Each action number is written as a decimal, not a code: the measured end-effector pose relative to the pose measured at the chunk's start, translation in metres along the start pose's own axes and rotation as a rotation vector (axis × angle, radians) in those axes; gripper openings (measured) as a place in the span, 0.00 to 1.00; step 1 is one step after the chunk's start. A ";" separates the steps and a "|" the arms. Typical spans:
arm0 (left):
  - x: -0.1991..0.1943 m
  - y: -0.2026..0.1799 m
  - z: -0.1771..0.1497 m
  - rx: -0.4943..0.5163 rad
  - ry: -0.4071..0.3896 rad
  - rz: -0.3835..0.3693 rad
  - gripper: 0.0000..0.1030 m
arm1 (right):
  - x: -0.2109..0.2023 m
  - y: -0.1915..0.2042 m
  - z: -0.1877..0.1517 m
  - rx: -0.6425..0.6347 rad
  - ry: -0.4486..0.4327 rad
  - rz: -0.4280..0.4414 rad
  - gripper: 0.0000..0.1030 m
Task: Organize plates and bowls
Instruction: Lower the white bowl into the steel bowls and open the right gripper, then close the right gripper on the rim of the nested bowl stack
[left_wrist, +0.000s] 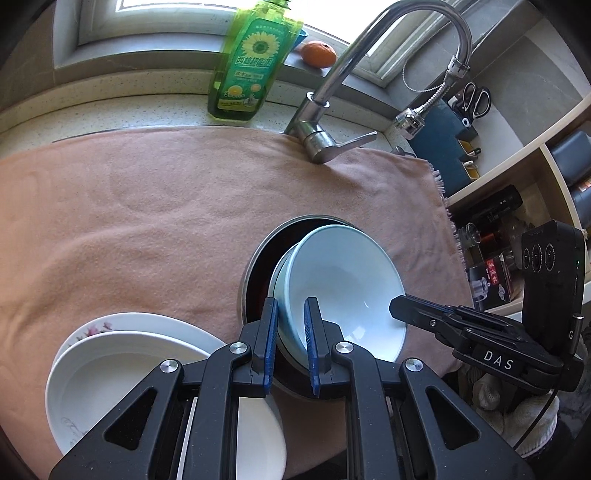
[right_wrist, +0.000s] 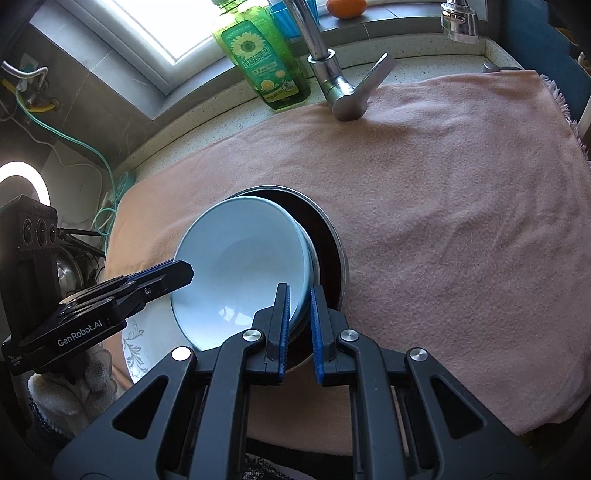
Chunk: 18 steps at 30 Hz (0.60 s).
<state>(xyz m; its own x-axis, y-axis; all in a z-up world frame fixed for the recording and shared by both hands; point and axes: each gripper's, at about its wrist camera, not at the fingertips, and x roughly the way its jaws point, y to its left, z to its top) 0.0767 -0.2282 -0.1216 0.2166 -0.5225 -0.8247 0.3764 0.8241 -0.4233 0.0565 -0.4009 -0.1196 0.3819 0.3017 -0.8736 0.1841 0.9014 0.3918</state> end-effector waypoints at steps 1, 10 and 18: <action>0.000 0.000 0.000 -0.001 -0.001 0.001 0.12 | 0.000 0.001 0.000 -0.009 0.000 -0.005 0.11; 0.001 0.000 0.000 -0.007 -0.004 0.010 0.13 | -0.001 0.002 -0.001 -0.032 0.000 -0.003 0.12; -0.015 0.008 0.002 -0.043 -0.054 0.008 0.13 | -0.023 -0.008 -0.002 -0.021 -0.065 0.036 0.39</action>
<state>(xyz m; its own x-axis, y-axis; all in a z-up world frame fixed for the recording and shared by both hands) 0.0783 -0.2147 -0.1119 0.2685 -0.5261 -0.8070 0.3360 0.8362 -0.4333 0.0442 -0.4144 -0.1034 0.4461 0.3137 -0.8382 0.1508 0.8968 0.4159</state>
